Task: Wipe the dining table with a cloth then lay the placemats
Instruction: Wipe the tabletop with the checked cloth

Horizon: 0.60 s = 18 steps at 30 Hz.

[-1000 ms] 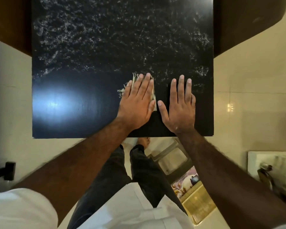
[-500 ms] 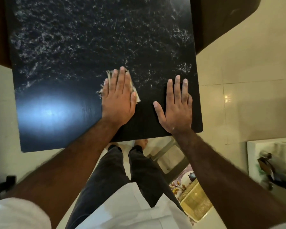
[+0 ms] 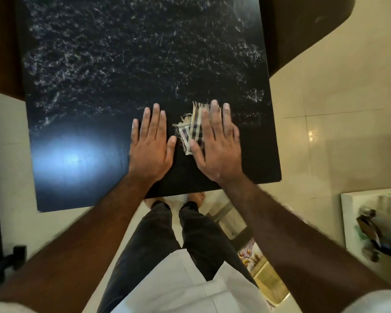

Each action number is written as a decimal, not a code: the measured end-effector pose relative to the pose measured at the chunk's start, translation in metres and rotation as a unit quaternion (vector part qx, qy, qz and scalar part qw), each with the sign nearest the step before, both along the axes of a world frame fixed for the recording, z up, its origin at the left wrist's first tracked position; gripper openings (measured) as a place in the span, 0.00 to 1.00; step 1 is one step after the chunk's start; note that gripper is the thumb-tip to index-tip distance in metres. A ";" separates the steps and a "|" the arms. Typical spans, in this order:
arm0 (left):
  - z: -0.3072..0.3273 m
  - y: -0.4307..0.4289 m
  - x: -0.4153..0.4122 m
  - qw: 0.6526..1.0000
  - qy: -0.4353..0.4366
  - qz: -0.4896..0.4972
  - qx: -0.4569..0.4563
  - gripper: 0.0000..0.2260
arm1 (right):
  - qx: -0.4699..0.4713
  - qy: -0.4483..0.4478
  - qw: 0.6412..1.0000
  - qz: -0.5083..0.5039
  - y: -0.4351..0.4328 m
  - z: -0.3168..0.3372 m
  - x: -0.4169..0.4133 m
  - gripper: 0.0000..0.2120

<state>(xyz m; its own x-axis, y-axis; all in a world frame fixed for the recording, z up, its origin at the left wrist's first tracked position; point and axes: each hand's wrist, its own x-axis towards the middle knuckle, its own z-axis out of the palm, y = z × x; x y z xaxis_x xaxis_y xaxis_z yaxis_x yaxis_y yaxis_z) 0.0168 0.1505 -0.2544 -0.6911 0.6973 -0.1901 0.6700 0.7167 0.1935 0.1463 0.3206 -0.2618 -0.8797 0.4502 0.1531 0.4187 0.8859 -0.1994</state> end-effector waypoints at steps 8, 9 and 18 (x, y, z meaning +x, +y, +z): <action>-0.009 -0.007 0.000 0.999 0.036 -0.020 -0.019 0.34 | 0.007 -0.019 0.999 -0.028 -0.020 -0.008 0.009 0.35; -0.009 -0.008 0.001 0.999 0.036 -0.020 -0.018 0.34 | 0.012 -0.025 0.999 -0.044 -0.014 -0.008 0.021 0.36; -0.012 -0.004 -0.002 0.998 0.051 -0.014 -0.019 0.34 | 0.022 -0.070 0.983 -0.168 0.041 -0.003 -0.020 0.36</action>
